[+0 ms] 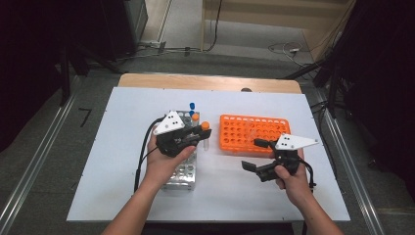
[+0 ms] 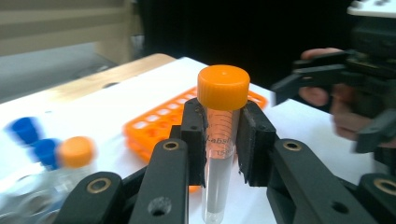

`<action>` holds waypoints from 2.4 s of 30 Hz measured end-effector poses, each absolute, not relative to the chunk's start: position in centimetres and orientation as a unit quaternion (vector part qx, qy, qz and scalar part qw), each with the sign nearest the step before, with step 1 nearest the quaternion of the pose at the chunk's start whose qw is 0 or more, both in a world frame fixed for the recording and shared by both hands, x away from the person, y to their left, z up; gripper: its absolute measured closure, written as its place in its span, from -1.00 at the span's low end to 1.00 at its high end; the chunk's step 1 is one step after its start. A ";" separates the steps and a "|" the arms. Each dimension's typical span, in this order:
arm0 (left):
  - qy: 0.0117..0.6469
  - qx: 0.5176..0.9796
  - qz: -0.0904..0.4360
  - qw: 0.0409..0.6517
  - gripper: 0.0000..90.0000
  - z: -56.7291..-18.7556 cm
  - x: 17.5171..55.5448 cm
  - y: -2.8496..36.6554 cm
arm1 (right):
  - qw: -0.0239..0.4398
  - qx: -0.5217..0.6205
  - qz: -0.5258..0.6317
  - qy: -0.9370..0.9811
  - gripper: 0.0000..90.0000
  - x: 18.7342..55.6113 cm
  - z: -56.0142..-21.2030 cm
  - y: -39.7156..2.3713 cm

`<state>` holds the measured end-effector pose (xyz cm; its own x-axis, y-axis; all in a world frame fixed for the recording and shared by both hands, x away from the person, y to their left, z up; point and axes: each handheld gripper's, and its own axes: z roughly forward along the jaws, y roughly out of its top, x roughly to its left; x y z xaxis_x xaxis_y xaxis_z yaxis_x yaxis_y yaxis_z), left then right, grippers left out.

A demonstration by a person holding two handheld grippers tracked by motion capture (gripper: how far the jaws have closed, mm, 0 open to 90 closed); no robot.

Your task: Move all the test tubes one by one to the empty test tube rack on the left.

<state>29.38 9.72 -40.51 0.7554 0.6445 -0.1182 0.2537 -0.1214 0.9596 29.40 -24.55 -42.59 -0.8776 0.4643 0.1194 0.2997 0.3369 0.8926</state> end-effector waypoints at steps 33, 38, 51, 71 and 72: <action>0.375 0.682 0.249 0.576 0.67 -42.7 32.0 11.3 | 0.129 0.323 0.507 0.788 -1.00 29.1 -44.3 -32.6; 0.377 0.695 0.256 0.557 0.67 -42.9 32.0 11.1 | 0.131 0.322 0.506 0.789 -1.00 29.1 -44.4 -32.5; 0.400 0.727 0.238 0.505 0.65 -43.6 31.9 10.8 | 0.132 0.320 0.500 0.794 -1.00 29.5 -44.7 -32.3; 0.395 0.707 0.177 0.559 -0.26 -42.9 30.8 12.2 | 0.130 0.323 0.506 0.789 -0.95 31.0 -44.6 -30.9; 0.395 0.705 0.175 0.562 -0.32 -42.9 30.6 12.3 | 0.128 0.323 0.508 0.788 -0.94 31.2 -44.6 -30.8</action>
<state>30.61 12.28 -42.91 0.6267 0.7537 -0.1980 0.3605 -0.0552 0.9311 31.20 -30.82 -44.61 -0.7586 0.6392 0.1261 0.3795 0.2761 0.8830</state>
